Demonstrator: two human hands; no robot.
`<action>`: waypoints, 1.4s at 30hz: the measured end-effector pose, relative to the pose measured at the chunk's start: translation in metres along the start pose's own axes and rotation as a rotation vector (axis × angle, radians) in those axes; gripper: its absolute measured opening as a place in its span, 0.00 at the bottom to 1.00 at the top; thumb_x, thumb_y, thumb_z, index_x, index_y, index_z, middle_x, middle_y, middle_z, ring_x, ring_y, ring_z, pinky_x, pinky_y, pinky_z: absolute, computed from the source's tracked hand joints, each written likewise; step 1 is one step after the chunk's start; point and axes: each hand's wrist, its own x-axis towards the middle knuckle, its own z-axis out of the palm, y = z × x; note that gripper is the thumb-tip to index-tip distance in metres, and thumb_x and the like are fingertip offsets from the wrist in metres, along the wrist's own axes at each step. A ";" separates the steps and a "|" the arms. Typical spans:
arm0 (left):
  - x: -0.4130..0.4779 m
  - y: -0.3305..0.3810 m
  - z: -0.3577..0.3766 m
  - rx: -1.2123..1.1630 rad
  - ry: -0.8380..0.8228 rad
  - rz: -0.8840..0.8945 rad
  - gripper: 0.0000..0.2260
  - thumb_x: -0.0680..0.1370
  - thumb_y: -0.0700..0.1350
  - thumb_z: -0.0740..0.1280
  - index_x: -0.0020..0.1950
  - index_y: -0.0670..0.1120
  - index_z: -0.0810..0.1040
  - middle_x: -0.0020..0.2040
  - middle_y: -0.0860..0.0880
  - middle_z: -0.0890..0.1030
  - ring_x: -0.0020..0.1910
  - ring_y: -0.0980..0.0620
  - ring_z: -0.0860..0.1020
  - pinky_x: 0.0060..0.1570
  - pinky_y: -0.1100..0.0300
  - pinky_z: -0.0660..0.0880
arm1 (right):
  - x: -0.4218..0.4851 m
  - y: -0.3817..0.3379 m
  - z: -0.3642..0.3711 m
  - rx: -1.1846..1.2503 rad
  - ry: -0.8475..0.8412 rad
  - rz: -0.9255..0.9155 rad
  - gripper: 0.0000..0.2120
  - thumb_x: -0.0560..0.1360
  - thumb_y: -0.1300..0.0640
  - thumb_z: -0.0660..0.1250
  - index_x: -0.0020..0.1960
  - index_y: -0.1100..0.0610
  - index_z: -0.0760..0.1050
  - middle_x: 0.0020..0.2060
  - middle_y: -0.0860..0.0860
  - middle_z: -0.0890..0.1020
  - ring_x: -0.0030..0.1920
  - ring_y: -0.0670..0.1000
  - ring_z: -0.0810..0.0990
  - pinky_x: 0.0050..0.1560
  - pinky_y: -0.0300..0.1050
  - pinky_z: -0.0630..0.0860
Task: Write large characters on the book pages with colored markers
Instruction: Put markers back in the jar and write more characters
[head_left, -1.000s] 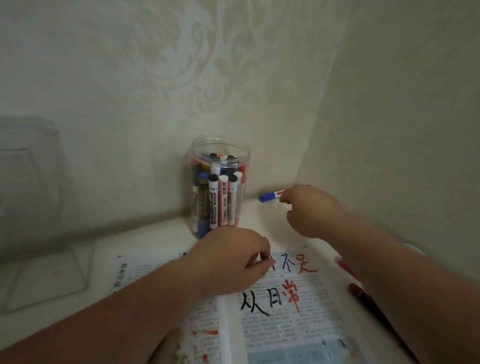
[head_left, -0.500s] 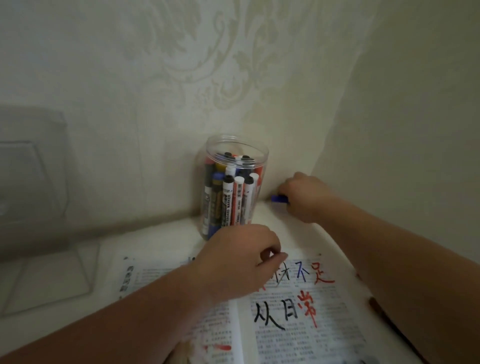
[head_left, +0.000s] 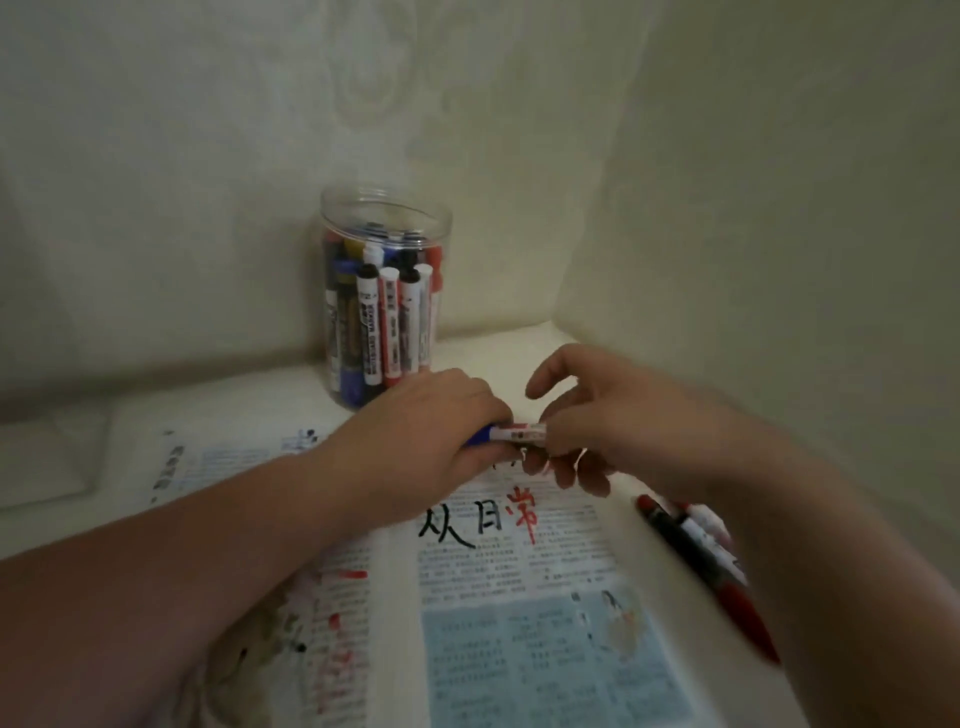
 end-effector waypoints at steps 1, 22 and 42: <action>-0.001 0.001 0.000 -0.055 0.022 -0.025 0.16 0.79 0.60 0.56 0.58 0.54 0.77 0.49 0.56 0.76 0.48 0.56 0.71 0.54 0.54 0.72 | -0.003 0.003 -0.002 0.200 0.013 -0.047 0.13 0.75 0.70 0.67 0.57 0.60 0.72 0.40 0.62 0.86 0.34 0.54 0.80 0.31 0.48 0.73; -0.003 -0.001 0.005 -0.411 0.162 0.130 0.08 0.82 0.58 0.58 0.60 0.62 0.69 0.41 0.66 0.77 0.39 0.63 0.77 0.37 0.73 0.69 | 0.003 0.032 0.057 0.416 0.458 -0.537 0.06 0.80 0.61 0.67 0.44 0.58 0.76 0.28 0.42 0.78 0.29 0.40 0.76 0.32 0.30 0.71; -0.005 -0.014 0.013 -0.152 0.010 0.128 0.14 0.80 0.58 0.64 0.65 0.58 0.75 0.56 0.60 0.78 0.55 0.62 0.74 0.58 0.65 0.71 | -0.013 0.070 0.023 0.122 0.460 0.002 0.04 0.76 0.55 0.73 0.43 0.53 0.81 0.26 0.40 0.80 0.27 0.37 0.77 0.34 0.35 0.70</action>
